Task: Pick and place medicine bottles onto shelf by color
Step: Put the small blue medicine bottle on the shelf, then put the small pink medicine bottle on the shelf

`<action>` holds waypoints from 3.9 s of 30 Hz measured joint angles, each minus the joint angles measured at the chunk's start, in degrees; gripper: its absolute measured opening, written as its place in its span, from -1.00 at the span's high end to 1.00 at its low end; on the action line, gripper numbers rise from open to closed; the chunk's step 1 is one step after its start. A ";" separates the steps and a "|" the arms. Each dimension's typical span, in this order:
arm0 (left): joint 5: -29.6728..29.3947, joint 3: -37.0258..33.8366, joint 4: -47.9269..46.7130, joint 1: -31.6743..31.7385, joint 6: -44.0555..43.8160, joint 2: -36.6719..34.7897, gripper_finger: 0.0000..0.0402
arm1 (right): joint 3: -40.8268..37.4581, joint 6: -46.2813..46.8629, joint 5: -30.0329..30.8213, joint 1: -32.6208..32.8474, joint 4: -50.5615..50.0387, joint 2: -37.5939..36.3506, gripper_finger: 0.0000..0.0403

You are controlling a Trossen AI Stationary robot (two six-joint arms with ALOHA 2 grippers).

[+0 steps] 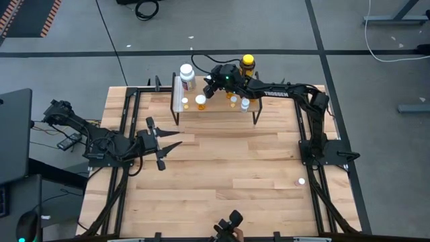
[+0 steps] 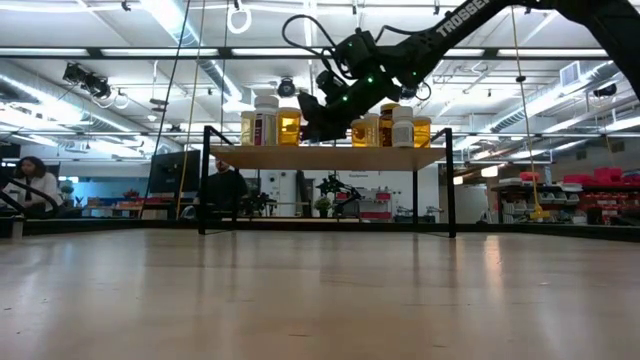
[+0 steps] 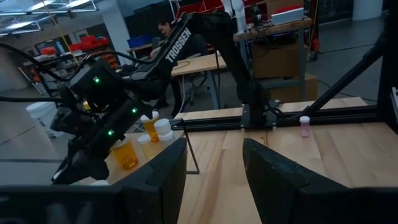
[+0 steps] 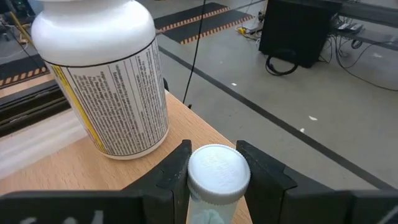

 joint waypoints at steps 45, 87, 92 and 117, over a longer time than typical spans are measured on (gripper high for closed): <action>0.01 0.00 -1.21 0.00 -3.96 0.07 0.19 | 0.00 2.24 -4.71 6.53 -23.82 -14.09 -0.02; 0.04 0.00 -1.46 0.00 -6.19 0.11 0.19 | -20.00 56.30 -14.19 53.56 -82.05 -23.38 -0.20; 0.04 0.00 -1.46 0.00 -6.22 0.11 0.19 | -21.16 63.05 -16.23 59.85 -81.75 -23.36 -0.20; 0.07 0.00 -1.47 0.00 -8.70 0.11 0.19 | -21.22 93.68 -7.68 80.41 -87.90 -25.07 -0.12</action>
